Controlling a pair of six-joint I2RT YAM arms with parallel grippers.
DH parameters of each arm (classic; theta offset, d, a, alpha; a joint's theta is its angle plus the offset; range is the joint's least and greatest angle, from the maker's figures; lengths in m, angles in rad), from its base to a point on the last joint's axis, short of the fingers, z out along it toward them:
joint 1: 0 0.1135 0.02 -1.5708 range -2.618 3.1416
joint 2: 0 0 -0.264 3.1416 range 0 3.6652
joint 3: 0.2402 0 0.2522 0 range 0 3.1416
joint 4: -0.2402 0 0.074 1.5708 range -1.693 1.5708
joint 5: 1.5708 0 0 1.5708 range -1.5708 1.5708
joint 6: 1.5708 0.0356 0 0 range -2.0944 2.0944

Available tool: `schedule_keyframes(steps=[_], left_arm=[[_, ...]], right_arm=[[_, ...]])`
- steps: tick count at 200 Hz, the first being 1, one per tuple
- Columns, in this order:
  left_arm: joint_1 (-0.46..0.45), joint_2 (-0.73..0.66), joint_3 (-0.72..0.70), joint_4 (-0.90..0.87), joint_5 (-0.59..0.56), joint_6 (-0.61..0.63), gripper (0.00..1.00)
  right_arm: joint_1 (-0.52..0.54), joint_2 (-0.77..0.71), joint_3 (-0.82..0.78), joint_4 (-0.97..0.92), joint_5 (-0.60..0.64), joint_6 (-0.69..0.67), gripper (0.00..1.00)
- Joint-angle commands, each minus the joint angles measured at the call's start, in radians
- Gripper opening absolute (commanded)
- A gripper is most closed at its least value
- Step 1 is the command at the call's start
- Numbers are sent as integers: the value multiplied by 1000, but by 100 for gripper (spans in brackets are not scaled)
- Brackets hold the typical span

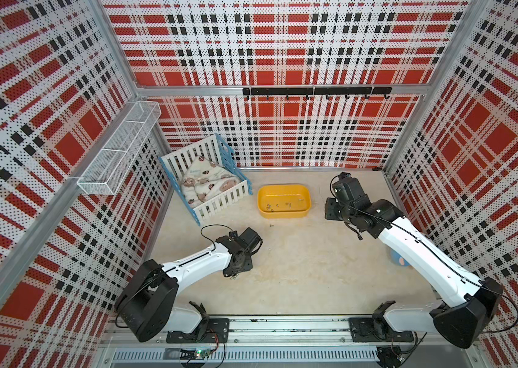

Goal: Put the screws on the desktop into the storage box
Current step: Pick up the screw from the center of the board.

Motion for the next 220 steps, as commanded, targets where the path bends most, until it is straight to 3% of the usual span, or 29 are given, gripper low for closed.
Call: schedule_keyframes(steps=[1,111,171,220], left_arm=[[-1,4,-27,28,9,-10,42],[-5,20,-88,91,32,-14,36],[-27,44,-86,97,32,-17,18],[-29,44,-86,98,32,-16,9]], right_arm=[[7,-22,-10,9,1,4,41],[6,-23,-28,19,-6,12,41],[6,-23,-33,19,-6,14,40],[6,-22,-34,20,-5,14,41]])
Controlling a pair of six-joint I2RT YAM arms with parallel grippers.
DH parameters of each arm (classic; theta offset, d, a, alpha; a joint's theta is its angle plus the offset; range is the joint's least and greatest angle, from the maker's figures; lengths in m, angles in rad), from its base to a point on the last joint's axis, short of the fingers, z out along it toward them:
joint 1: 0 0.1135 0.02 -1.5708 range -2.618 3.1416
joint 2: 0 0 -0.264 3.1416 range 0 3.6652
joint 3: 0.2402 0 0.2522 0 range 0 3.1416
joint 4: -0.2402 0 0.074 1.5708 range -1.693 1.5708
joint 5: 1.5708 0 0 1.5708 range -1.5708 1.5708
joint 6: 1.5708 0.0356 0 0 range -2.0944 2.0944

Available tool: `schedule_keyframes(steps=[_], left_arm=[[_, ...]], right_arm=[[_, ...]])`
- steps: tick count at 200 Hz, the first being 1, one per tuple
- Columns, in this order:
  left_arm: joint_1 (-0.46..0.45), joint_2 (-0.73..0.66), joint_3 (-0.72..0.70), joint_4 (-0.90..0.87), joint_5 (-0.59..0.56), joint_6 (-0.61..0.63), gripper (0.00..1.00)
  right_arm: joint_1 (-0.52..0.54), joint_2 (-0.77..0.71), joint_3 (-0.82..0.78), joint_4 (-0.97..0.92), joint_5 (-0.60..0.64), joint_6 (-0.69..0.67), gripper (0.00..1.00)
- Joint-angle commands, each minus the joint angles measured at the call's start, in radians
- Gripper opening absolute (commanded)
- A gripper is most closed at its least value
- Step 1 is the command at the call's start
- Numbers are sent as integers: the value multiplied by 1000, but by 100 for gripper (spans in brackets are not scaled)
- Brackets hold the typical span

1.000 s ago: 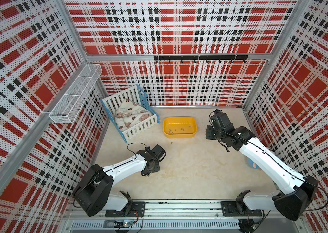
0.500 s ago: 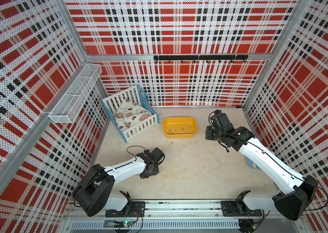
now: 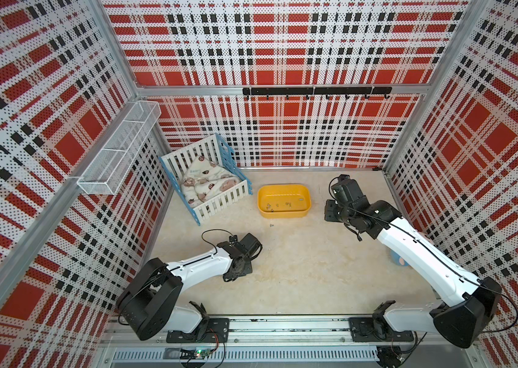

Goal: Put the screws on the desktop into the storage box
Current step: Pick up the screw from the center of the board.

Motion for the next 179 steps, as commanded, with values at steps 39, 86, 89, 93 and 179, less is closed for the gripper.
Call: schedule_keyframes(steps=[39,86,89,93,179], left_arm=[[-13,12,24,-5,14,-4,1],[-16,-25,176,-65,-32,21,0],[-17,-25,190,-69,-36,24,0],[-16,-23,209,-73,-42,29,0],[84,265,700,-31,-46,172,0]], right_arm=[[6,-25,-14,13,-2,9,40],[6,-30,-16,10,0,10,40],[6,-30,-17,9,0,11,40],[6,-32,-17,8,-1,11,40],[6,-56,-30,-14,13,21,40]])
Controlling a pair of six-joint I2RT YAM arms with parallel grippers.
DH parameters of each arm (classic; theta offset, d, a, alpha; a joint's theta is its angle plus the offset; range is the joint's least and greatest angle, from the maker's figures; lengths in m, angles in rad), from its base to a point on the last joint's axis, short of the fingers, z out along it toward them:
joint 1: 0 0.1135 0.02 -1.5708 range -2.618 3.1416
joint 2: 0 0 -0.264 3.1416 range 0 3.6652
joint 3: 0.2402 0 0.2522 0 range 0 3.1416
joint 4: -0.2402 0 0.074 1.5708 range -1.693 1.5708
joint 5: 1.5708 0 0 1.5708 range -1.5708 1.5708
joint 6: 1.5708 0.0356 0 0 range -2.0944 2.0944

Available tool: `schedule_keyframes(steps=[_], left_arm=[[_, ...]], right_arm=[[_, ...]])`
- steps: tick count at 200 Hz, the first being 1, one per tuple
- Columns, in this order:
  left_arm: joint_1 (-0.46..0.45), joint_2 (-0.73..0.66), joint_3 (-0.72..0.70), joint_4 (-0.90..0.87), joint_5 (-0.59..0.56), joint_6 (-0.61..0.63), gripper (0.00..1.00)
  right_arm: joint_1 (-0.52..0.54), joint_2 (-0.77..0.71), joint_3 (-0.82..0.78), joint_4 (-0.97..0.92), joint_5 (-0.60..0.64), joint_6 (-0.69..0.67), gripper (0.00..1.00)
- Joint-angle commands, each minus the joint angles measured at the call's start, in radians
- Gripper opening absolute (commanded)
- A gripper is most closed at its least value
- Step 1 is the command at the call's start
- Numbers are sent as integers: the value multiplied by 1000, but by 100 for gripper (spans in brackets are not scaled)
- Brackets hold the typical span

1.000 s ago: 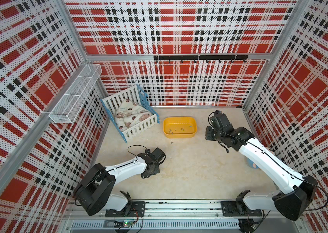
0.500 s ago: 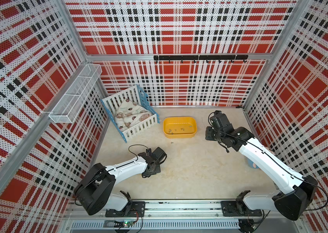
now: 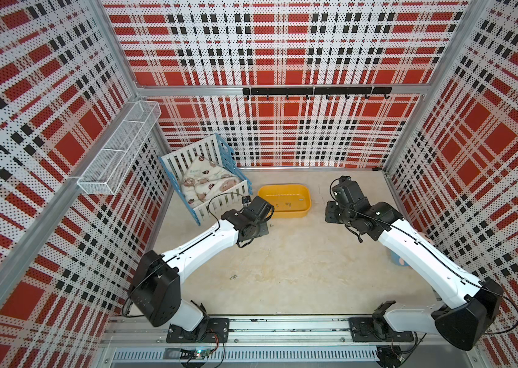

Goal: Put the screws on the desktop into the storage box
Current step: Pick up the screw from the center of the board, then place the screw in the storage box.

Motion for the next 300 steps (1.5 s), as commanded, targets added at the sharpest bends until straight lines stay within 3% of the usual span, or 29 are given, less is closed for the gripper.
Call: schedule_keyframes(steps=[1,57,125,188,247,300], left_arm=[[31,102,119,29,5,64,0],[82,426,480,43,72,125,0],[104,784,853,2,161,111,0],[106,947,1002,-17,212,84,0],[103,995,1018,-19,230,82,0],[102,964,1025,-17,217,92,19]], right_arm=[[6,-39,-11,-13,11,14,41],[6,-71,-22,-38,12,25,40],[6,-82,-33,-54,-5,30,40],[6,-73,-59,-42,-27,37,40],[9,-68,-65,-42,-30,38,41],[9,-69,-66,-38,-46,37,43]])
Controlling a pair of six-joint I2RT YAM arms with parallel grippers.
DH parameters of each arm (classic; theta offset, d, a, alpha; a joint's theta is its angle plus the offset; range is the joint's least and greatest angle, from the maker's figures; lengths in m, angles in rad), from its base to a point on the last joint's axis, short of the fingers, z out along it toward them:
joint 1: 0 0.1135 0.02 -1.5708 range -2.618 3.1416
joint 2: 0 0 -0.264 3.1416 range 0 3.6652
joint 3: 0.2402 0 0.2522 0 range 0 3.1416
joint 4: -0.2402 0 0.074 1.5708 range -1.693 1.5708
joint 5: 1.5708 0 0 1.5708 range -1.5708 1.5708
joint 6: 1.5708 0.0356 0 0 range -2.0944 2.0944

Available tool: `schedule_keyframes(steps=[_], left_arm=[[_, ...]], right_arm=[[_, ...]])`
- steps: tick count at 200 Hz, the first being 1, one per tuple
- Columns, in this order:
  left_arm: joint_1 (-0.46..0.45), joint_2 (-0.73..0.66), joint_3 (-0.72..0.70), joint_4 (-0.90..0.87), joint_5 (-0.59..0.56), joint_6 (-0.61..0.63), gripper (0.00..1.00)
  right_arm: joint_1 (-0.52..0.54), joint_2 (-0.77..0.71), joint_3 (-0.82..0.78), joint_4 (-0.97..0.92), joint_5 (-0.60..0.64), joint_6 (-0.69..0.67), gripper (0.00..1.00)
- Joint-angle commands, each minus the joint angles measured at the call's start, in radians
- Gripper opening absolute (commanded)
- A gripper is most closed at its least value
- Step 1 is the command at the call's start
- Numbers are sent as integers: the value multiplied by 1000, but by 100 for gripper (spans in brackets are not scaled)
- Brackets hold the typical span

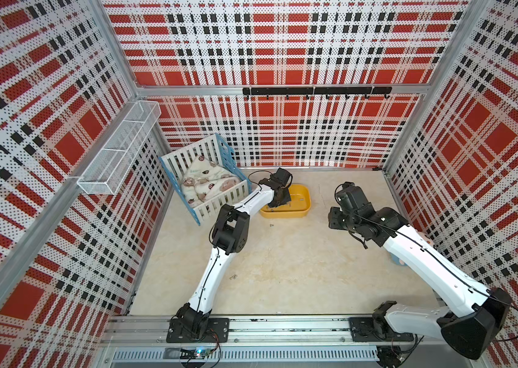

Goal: Put the screws on the desktop into the storage box
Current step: Place the screw in the storage box.

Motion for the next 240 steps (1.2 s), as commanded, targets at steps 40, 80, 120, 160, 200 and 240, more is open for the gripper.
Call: schedule_keyframes(steps=[40,80,120,160,200,240], left_arm=[[-9,-88,69,-12,-28,21,30],[-15,-265,53,-22,-112,44,31],[20,-527,-144,-23,-226,41,37],[116,-812,-492,26,-271,26,39],[244,-1041,-743,63,-246,30,39],[396,-1204,-873,50,-205,66,39]], right_arm=[[18,-26,14,-1,-15,6,43],[76,-23,33,10,-36,-12,45],[210,55,27,57,-65,-21,47],[371,238,80,77,-71,-20,48],[498,482,215,79,-112,-35,50],[600,712,372,54,-159,-61,54]])
